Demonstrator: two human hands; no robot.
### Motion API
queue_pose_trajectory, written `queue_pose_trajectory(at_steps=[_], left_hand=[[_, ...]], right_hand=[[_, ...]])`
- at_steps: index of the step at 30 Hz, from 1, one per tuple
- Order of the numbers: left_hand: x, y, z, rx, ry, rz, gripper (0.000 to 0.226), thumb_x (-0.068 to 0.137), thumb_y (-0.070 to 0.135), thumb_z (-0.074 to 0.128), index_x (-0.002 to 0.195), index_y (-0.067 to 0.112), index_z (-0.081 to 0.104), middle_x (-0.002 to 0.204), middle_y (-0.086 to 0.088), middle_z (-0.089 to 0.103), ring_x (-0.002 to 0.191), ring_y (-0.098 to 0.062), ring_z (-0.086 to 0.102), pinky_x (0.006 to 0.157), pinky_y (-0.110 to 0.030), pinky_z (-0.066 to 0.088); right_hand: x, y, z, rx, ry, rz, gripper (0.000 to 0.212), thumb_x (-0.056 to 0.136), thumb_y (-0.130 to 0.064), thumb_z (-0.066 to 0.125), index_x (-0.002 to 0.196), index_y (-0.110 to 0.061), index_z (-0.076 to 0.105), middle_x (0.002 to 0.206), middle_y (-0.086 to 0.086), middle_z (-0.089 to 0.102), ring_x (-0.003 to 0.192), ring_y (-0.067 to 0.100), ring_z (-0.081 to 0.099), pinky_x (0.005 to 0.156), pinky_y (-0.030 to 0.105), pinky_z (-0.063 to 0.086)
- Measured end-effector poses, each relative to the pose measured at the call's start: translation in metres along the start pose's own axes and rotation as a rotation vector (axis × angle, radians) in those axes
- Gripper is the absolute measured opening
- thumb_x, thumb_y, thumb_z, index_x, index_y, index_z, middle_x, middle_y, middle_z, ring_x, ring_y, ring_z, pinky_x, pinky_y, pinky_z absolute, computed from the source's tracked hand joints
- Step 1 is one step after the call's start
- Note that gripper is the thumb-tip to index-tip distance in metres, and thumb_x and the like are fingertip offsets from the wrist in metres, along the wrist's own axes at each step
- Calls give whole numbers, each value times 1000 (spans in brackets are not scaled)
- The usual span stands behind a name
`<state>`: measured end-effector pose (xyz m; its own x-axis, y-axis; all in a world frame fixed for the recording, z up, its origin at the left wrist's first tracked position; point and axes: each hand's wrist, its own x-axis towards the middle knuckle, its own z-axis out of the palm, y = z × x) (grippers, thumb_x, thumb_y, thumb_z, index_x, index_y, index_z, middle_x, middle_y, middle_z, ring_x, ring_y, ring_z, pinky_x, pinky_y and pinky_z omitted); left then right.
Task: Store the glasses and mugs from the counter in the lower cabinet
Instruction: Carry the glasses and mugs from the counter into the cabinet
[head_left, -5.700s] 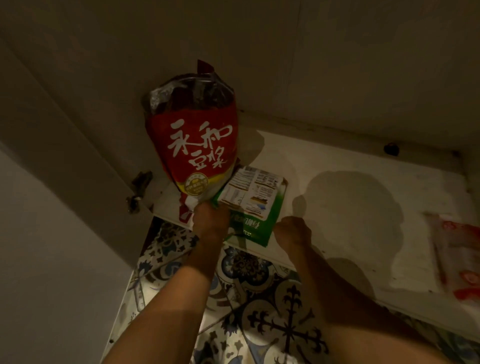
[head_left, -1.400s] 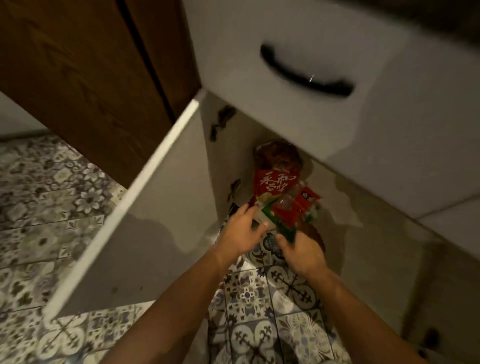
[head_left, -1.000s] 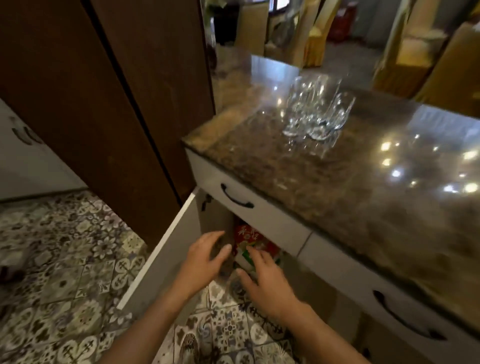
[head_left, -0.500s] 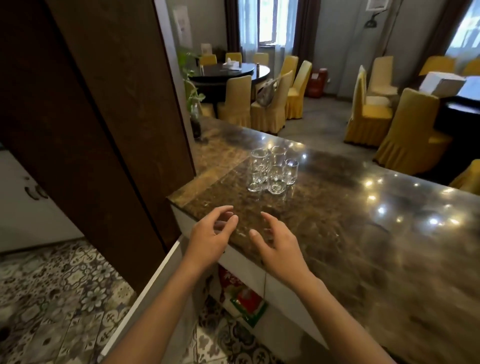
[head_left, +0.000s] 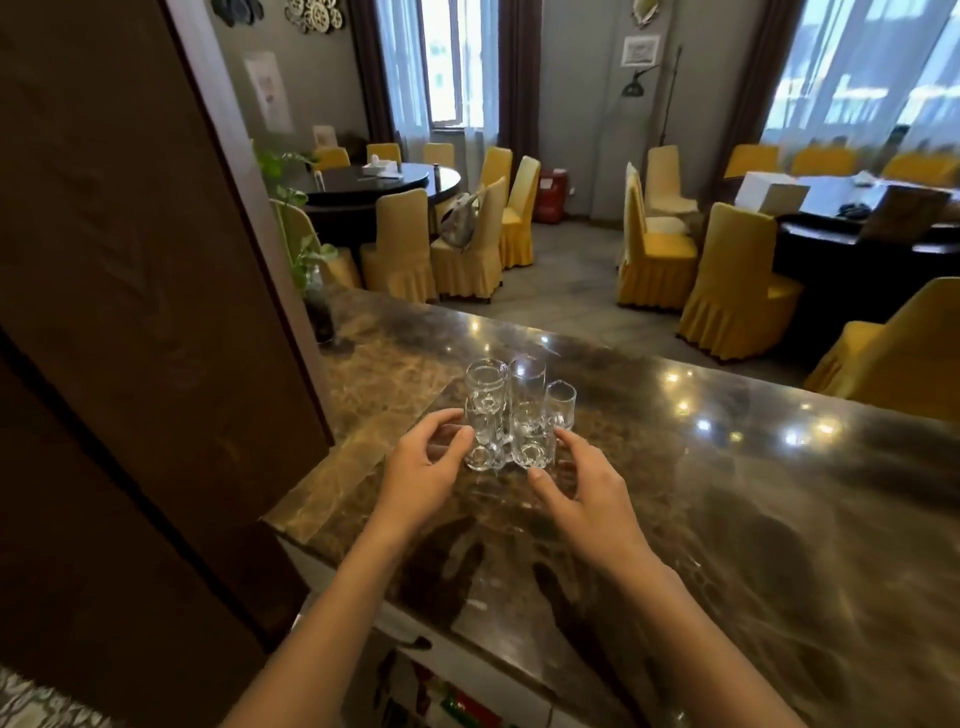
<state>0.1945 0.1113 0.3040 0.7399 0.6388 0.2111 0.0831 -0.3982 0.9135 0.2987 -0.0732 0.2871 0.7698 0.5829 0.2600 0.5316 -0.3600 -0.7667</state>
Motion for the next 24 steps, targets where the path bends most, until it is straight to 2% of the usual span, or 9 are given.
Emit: queue_pose_trajectory(at_steps=[3, 7, 11, 13, 17, 20, 24], left_hand=[[51, -14, -13, 24, -34, 25, 30, 96, 26, 65, 126, 24, 67, 108, 9, 72, 99, -6, 69, 91, -31, 58], [125, -34, -28, 208, -188, 22, 40, 96, 26, 65, 135, 24, 60, 117, 7, 68, 97, 4, 63, 86, -16, 53], [186, -61, -28, 397, -383, -8, 61, 92, 33, 69, 148, 28, 45, 138, 0, 59, 103, -15, 64, 97, -38, 54], [208, -69, -23, 450, -476, 8, 72, 91, 33, 70, 154, 29, 36, 147, -1, 52, 105, -18, 62, 100, -37, 51], [246, -78, -9, 473, -664, 18, 79, 92, 38, 68, 158, 33, 24, 160, -1, 38, 127, -28, 57, 108, -40, 46], [267, -82, -3, 417, -787, -15, 86, 86, 36, 76, 156, 39, 25, 161, 1, 34, 130, -24, 54, 110, -46, 45], [279, -80, 8, 465, -898, 58, 92, 78, 19, 82, 153, 39, 33, 157, 4, 40, 132, -18, 48, 110, -39, 43]], right_hand=[[34, -2, 12, -62, 20, 20, 67, 94, -42, 65, 153, -20, 41, 144, 0, 53, 130, 13, 52, 111, 38, 46], [77, 3, 27, -237, -19, 78, 76, 91, -41, 69, 155, -19, 35, 149, 2, 45, 137, 18, 43, 112, 29, 35], [108, 13, 41, -343, -114, 142, 84, 86, -39, 74, 156, -23, 30, 153, 3, 40, 141, 24, 37, 115, 35, 35], [117, 17, 46, -397, -189, 151, 89, 84, -37, 76, 158, -24, 28, 155, 2, 37, 143, 22, 34, 118, 35, 34], [126, 24, 51, -504, -291, 175, 94, 82, -37, 79, 159, -27, 26, 159, 3, 30, 146, 25, 29, 121, 38, 31], [129, 29, 52, -541, -302, 173, 92, 84, -35, 78, 158, -27, 26, 160, 1, 30, 145, 25, 32, 120, 38, 33], [128, 32, 49, -570, -288, 140, 88, 86, -34, 76, 158, -27, 28, 156, 0, 35, 141, 24, 37, 118, 35, 34]])
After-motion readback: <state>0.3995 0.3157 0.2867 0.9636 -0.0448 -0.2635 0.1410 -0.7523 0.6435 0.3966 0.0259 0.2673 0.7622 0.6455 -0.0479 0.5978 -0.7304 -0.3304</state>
